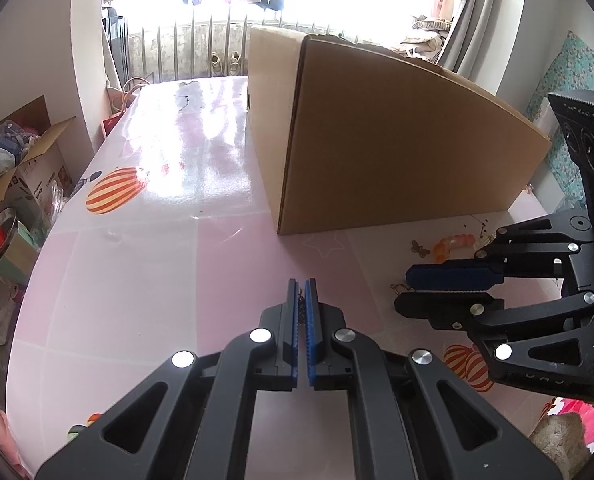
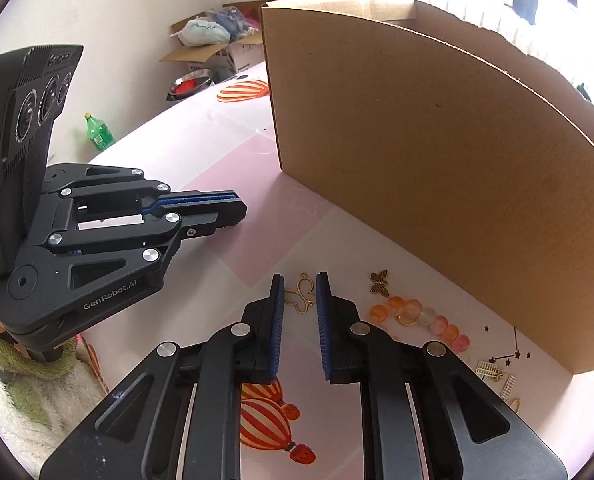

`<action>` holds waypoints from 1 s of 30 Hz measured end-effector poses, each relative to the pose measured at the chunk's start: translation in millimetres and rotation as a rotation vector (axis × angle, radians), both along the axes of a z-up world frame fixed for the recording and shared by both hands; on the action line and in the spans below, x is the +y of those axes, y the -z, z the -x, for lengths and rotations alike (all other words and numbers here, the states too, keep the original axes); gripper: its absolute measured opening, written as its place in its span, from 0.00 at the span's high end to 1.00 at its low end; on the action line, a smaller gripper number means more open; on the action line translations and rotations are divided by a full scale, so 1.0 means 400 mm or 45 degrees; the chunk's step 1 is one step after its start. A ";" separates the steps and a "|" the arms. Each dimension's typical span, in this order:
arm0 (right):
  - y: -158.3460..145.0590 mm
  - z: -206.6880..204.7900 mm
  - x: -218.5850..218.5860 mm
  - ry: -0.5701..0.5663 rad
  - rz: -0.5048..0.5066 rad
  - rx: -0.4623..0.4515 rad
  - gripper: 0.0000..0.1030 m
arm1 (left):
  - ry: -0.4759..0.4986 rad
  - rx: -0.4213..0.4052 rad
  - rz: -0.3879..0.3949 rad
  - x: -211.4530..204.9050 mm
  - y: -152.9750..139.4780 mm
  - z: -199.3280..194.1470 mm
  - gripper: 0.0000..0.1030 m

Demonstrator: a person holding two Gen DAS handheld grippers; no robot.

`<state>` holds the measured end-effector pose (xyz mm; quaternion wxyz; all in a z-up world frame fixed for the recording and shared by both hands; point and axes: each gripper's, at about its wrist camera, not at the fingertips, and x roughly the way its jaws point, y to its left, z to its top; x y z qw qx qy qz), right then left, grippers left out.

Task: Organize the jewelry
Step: 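Close the right tool on the gold butterfly charm and lift it over the box, then open the right tool to drop the butterfly charm into the box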

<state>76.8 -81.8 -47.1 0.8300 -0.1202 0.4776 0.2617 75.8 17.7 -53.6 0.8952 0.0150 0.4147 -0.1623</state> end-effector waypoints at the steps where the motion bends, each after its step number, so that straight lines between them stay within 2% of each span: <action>1: 0.000 -0.001 -0.003 0.007 -0.009 0.008 0.87 | 0.000 0.001 0.000 0.000 0.000 -0.001 0.97; 10: -0.034 0.025 -0.060 0.065 -0.077 0.013 0.87 | -0.004 0.000 0.018 0.006 0.002 -0.001 0.97; 19: -0.127 0.090 -0.120 0.156 -0.173 -0.127 0.87 | 0.004 -0.047 0.013 0.017 -0.030 0.033 0.98; 24: -0.177 0.116 -0.168 0.201 -0.261 -0.195 0.87 | -0.013 -0.117 0.028 0.031 -0.103 0.063 0.98; 30: -0.286 0.095 -0.230 0.207 -0.367 -0.316 0.87 | 0.050 -0.295 0.083 0.014 -0.265 0.081 0.98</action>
